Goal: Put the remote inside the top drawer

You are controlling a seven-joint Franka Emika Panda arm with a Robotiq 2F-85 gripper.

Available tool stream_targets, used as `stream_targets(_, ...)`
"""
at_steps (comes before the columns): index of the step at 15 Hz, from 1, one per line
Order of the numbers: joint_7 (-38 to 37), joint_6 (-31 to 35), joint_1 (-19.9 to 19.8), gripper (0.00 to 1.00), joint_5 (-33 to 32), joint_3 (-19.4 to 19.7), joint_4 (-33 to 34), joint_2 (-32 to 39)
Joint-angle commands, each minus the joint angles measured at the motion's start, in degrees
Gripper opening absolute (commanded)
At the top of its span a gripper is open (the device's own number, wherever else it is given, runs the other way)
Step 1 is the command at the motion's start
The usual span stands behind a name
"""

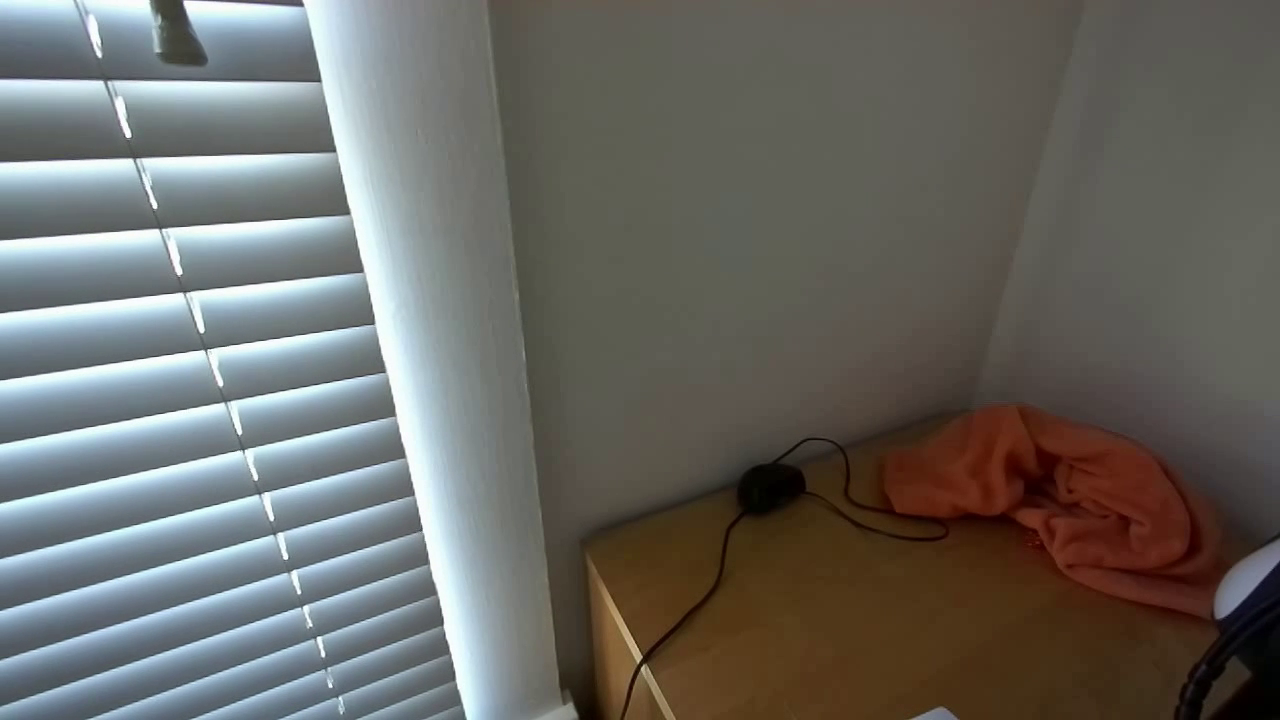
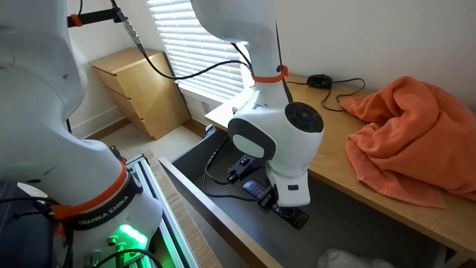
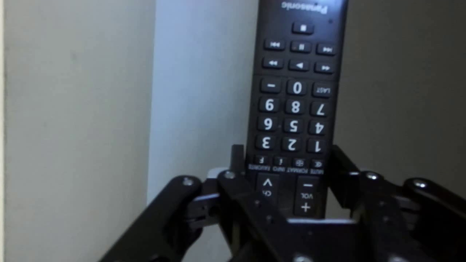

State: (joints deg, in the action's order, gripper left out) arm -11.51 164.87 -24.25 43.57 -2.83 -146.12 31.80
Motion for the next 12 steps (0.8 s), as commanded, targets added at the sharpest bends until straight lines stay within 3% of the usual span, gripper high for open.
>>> stream_targets(1, 1.21, -0.53, -1.18, 0.31, -0.39, 0.08, 2.40, 3.50)
stream_targets(12, 8.09, 1.33, -5.39, 0.31, 2.34, -1.15, 11.23, 16.18)
